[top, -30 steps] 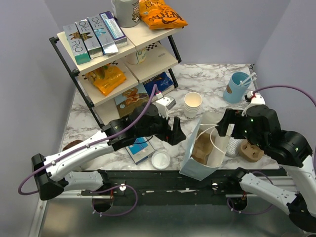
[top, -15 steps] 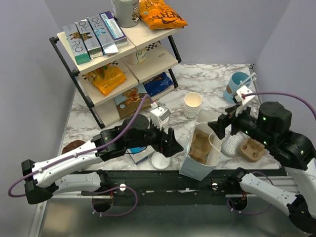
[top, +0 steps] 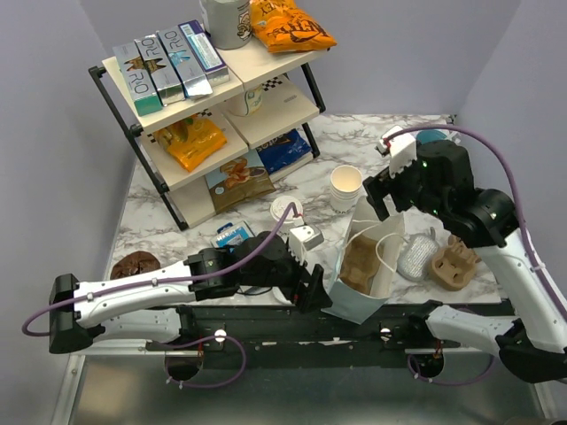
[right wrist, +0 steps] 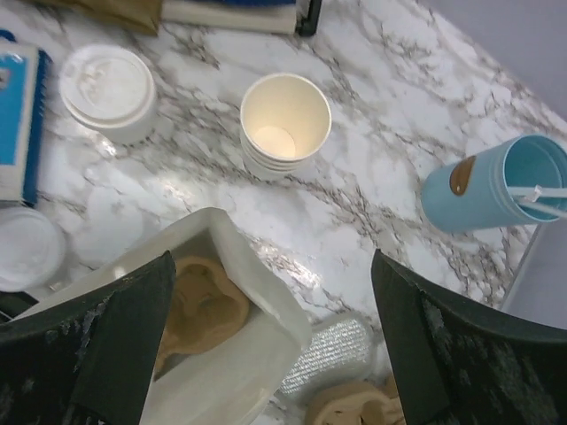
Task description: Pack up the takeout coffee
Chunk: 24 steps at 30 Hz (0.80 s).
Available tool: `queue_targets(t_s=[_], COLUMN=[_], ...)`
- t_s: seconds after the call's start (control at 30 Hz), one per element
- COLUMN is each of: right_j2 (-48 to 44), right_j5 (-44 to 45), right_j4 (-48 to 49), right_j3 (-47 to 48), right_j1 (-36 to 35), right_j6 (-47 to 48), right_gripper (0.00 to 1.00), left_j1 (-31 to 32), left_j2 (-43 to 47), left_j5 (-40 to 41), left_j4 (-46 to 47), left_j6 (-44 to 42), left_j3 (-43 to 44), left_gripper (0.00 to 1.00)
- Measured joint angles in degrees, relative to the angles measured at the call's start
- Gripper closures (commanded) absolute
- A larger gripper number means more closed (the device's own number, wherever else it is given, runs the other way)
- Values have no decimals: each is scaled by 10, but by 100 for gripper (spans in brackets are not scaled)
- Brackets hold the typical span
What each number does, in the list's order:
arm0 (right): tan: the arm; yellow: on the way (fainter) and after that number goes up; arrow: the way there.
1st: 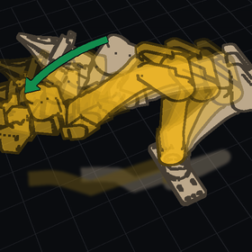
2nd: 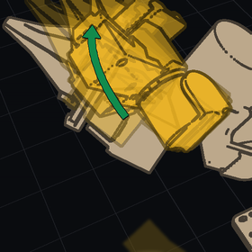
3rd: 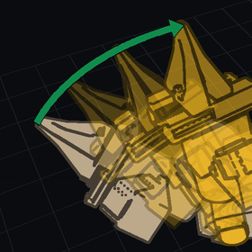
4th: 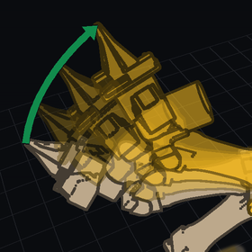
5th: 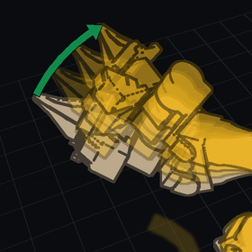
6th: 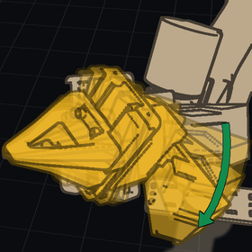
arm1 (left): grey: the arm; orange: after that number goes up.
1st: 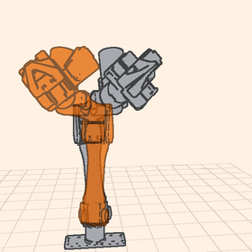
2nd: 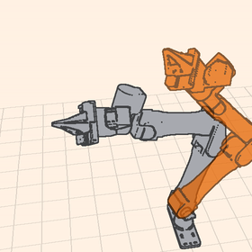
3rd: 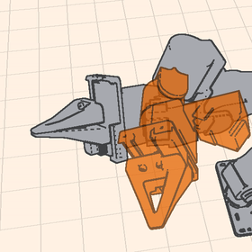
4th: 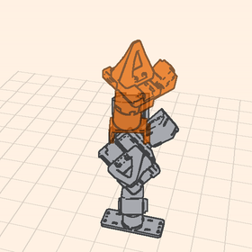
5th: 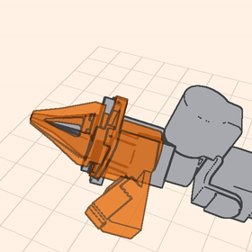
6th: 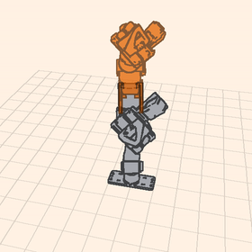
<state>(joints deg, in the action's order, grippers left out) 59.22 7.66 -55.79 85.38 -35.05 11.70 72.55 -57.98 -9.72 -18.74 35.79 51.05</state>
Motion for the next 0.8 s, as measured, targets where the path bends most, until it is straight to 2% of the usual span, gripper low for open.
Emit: queue_targets(t_s=[0.13,0.37,0.67,0.8], right_j2=[16,17,80,115], right_j5=[-26,-35,-115,-135], right_j4=[-8,-6,-28,-39], right_j3=[4,78,12,0], right_j1=[23,58,102,113], right_j6=[24,33,91,105], right_gripper=[0,0,0,4], left_j1=[1,3,-3,-18], left_j2=[-24,-68,-102,-102], left_j5=[1,16,75,82], left_j4=[16,45,31,31], left_j6=[5,8,17,17], left_j3=[-22,-27,-23,-23], left_gripper=[1,1,1,1])
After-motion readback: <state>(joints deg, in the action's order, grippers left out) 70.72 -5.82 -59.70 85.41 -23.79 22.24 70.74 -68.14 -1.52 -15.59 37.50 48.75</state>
